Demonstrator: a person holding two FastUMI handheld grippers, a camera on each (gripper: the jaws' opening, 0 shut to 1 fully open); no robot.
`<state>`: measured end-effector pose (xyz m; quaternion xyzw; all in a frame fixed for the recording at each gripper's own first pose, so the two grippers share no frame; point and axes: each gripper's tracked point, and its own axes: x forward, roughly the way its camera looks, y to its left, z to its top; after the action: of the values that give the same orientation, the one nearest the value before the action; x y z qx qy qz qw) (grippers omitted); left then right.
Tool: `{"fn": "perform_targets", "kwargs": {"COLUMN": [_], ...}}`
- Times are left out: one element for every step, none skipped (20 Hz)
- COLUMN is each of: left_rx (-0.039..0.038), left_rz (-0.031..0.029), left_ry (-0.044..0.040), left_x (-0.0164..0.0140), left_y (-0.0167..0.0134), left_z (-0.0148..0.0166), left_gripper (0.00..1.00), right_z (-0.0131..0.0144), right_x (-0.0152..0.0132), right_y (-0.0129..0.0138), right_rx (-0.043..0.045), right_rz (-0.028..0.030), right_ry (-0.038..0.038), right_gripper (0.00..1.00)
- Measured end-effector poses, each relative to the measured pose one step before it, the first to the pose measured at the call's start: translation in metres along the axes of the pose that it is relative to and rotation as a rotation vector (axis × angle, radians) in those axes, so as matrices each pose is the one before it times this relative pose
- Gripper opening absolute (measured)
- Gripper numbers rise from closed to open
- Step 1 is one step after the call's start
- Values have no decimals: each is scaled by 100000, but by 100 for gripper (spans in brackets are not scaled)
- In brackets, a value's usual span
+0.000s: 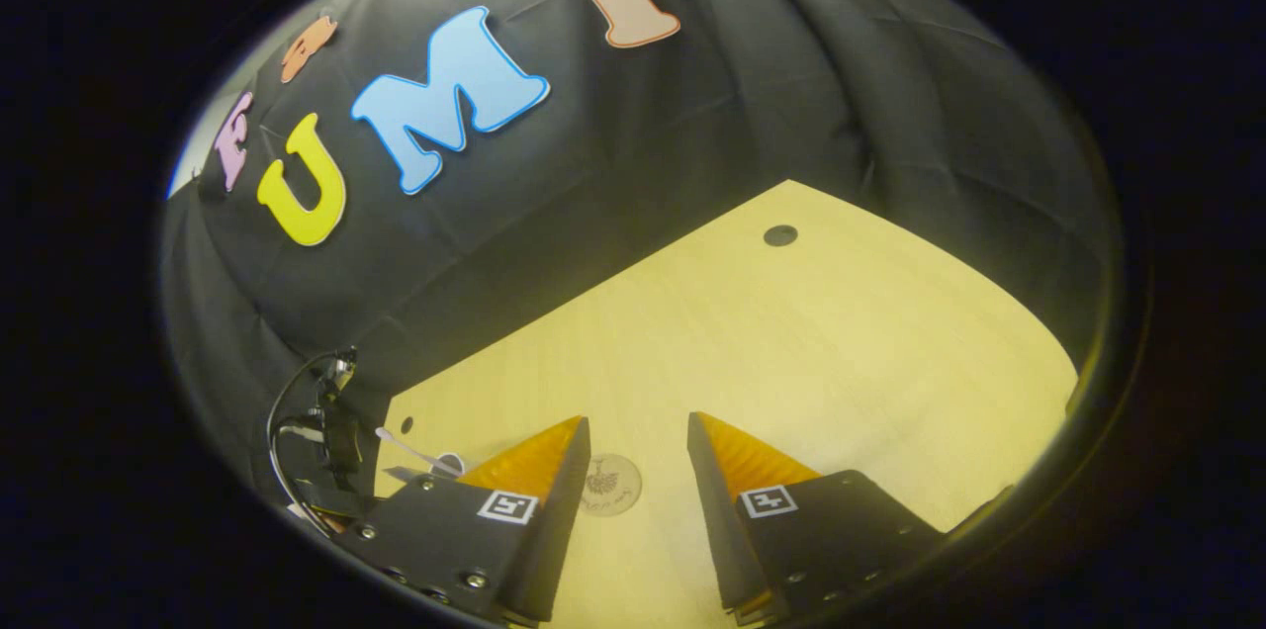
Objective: Put the toothbrush and toothpaste on the desktop into the cup, then pick up the cup and place it on the coaster on the desktop.
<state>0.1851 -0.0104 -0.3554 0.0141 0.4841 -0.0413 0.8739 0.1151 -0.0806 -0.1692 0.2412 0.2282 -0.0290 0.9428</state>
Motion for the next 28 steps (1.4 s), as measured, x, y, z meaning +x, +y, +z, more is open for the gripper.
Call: {"fn": "perform_targets", "kwargs": {"left_rx": [-847, -1185, -958, -1055, -72, 694, 525, 6, -207, -56, 187, 797, 806, 678, 832, 1086, 1251, 1507, 1876, 2150, 2189, 1914, 1564, 1247, 961, 702, 609, 677], "left_rz": [-15, 202, 593, -505, -160, 495, 311, 510, 230, 343, -330, -328, -563, -853, -324, -59, -200, -376, -450, -457, -519, -651, -809, -953, -930, -998, -1101, -968], "left_ry": [218, -303, -349, -695, -590, -50, -345, -1022, -264, -924, -355, -600, -387, -615, -497, -241, -424, -667, -629, -643, -469, -318, -121, 123, 216, 112, 45, 187], "left_x": [257, 400, 276, 58, -65, -37, 35, 203, -60, 84, 10, 19, -62, -86, -197, -137, -185, -182, -257, -130, -172, -69, -126, -148, -176, -198, -246, -337], "left_y": [12, 23, 225, -67, -20, 95, 22, 18, -137, 55, -203, -116, -197, -296, -200, -309, -310, -491, -480, -593, -570, -691, -647, -709, -605, -668, -536, -576], "left_z": [46, -38, -91, 219, 232, -6, 27, 212, -44, 140, -45, 25, -18, 50, 121, 0, 103, 237, 156, 181, 217, 89, 45, 114, 34, -28, -62, -73], "left_gripper": [52, 57, 57, 49, 36, 35, 34, 34, 30, 29, 28, 32, 28, 28, 28, 32, 28, 32, 28, 28, 32, 27, 27, 27, 27, 27, 27, 27], "right_z": [-38, 9, -57, 44, -61, 75, -18, 84, 1, 40, -9, 6, -14, 40, -36, 43, -66, 18, 47, 25, -78, 90, -25, 10, 18, 32, 18, 16], "right_x": [-21, 19, -32, -84, 23, -6, 26, -10, -16, -28, 54, 33, 55, 134, -34, -27, -127, -33, -52, -48, -77, -128, -140, -124, -129, -205, -231, -253], "right_y": [-344, -385, -310, -378, -343, -249, -165, -186, -56, -30, 4, -65, 62, 115, -23, 19, -110, -50, -38, -42, -110, -109, -199, -185, -144, -327, -314, -472], "right_rx": [286, 481, 602, 638, 493, 411, 351, 211, 91, 7, -81, -113, -145, -102, -86, -46, 56, 73, 79, 186, 282, 286, 246, 270, 338, 400, 376, 405], "right_rz": [-571, -667, -526, -576, -714, -440, -325, -210, -157, -28, 15, -45, 44, 123, 140, 72, 46, 68, 8, -44, 13, -51, -135, -196, -230, -256, -402, -597], "right_ry": [332, 319, 306, 256, 230, 161, 74, 60, 76, 72, 159, 143, 74, 91, 118, 43, -74, -63, -174, -121, -96, -105, -157, -196, -81, -131, -242, -288], "right_gripper": [60, 60, 60, 60, 60, 60, 60, 60, 60, 60, 60, 60, 60, 60, 60, 60, 60, 60, 60, 60, 60, 60, 60, 60, 60, 60, 60, 60]}}
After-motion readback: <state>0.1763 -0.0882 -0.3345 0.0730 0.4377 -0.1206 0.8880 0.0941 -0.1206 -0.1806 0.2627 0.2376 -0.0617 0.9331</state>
